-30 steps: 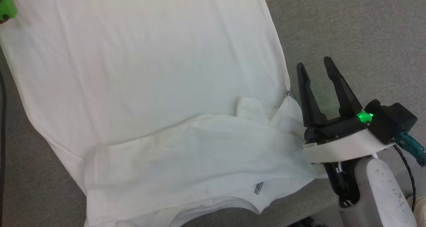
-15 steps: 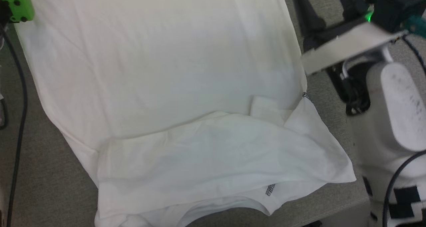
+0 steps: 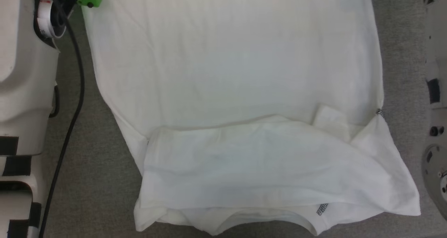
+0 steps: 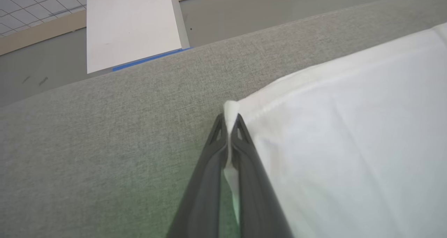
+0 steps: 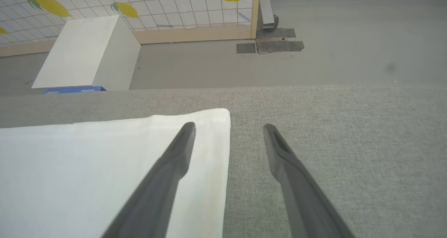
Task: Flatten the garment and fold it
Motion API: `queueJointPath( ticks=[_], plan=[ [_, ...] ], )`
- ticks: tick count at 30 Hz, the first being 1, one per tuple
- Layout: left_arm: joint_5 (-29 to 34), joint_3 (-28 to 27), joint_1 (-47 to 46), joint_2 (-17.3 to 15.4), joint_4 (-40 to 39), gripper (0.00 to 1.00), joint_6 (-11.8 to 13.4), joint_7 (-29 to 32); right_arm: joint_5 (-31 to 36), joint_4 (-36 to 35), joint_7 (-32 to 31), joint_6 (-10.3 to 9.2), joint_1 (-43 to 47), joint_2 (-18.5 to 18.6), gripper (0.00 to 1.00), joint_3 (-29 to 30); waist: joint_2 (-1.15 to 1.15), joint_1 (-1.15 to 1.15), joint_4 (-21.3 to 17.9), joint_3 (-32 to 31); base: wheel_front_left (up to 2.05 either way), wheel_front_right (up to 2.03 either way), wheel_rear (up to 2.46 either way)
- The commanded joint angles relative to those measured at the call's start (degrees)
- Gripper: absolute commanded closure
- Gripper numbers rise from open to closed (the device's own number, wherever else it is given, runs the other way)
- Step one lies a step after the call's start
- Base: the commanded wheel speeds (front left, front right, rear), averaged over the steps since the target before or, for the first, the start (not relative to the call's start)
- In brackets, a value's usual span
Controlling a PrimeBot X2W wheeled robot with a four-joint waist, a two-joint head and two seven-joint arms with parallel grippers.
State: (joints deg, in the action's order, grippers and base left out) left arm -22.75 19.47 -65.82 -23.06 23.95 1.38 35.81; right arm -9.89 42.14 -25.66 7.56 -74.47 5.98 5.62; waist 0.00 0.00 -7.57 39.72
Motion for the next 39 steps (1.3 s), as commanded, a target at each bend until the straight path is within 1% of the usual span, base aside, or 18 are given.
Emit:
queueJointPath(
  ticks=[1,6,12,13,14,15,16,19,21,25,29,32,36,39],
  plan=[
    [-0.05,0.25,-1.13,0.59,0.29,1.00,-0.47,-0.75,1.62,1.51,-1.64,-0.08,-1.74,0.26,0.00,1.31,0.00,0.00,3.45,2.46,0.00,0.00,0.00],
    [-0.16,0.62,-2.26,1.86,-0.17,1.00,-0.65,-3.20,7.34,4.69,-6.87,-0.08,-5.71,0.74,0.00,5.89,0.00,0.00,5.64,4.35,0.00,0.00,0.00],
    [-0.11,1.27,-2.55,2.67,-1.61,1.00,-1.03,-5.68,11.40,5.69,-12.40,-0.08,-7.90,0.12,0.00,9.26,0.00,0.00,7.07,5.83,0.00,0.00,0.00],
    [-0.13,1.42,-2.57,2.81,-1.85,1.00,-1.11,-5.89,11.84,5.70,-13.26,-0.08,-8.09,-0.01,0.06,9.57,0.00,0.00,7.18,6.00,0.00,0.00,0.00],
    [-0.17,1.59,-2.60,2.94,-2.17,1.00,-1.25,-6.09,12.34,5.73,-14.46,-0.08,-8.30,-0.17,0.34,9.93,0.00,0.00,7.28,6.23,0.00,0.00,0.00],
    [-0.15,1.73,-2.65,2.95,-2.44,1.00,-1.36,-6.21,12.71,5.68,-15.35,-0.08,-8.45,-0.31,0.53,10.14,0.00,0.00,7.33,6.44,0.00,0.00,0.00],
    [-0.15,2.06,-2.60,3.00,-3.12,1.00,-1.43,-6.48,14.35,5.06,-17.75,-0.08,-8.39,-0.60,1.00,9.76,0.00,0.00,7.25,6.71,0.00,0.00,0.00],
    [-0.14,2.22,-2.58,2.82,-3.31,1.00,-1.45,-6.67,15.39,3.69,-18.78,-0.08,-8.15,-0.46,1.00,9.24,0.00,0.00,6.96,6.58,0.00,0.00,0.00],
    [-0.02,2.17,-2.71,2.74,-3.27,1.00,-1.37,-7.60,16.08,2.26,-17.89,-0.08,-7.84,-0.05,1.00,8.87,0.00,0.00,6.78,6.25,0.00,0.00,0.00],
    [1.16,1.71,-3.73,2.50,-2.93,1.00,-0.82,-12.63,16.10,-0.57,-13.05,-0.08,-7.54,0.15,1.00,8.76,0.00,0.00,6.26,5.60,0.00,0.00,0.00],
    [3.20,1.16,-5.28,2.43,-1.40,1.00,0.67,-19.39,16.18,-1.68,-7.93,-0.08,-7.19,0.80,1.00,8.47,0.00,0.00,5.65,4.56,0.00,0.00,0.00],
    [4.61,1.30,-6.41,2.37,-0.05,1.00,1.21,-23.68,15.73,-1.97,-3.81,-0.08,-7.05,1.27,1.00,8.36,0.00,0.00,5.25,3.56,0.00,0.00,0.00],
    [5.54,1.64,-6.78,2.49,1.75,1.00,1.22,-28.72,14.48,-1.29,1.07,-0.08,-6.15,1.83,1.00,7.04,0.00,0.00,4.84,1.58,0.00,0.00,0.00],
    [5.47,1.93,-5.86,2.47,3.35,1.00,0.66,-31.51,12.39,-0.58,4.40,-0.08,-4.37,2.22,1.00,4.97,0.00,0.00,4.70,-0.72,0.00,0.00,0.00]
  ],
)
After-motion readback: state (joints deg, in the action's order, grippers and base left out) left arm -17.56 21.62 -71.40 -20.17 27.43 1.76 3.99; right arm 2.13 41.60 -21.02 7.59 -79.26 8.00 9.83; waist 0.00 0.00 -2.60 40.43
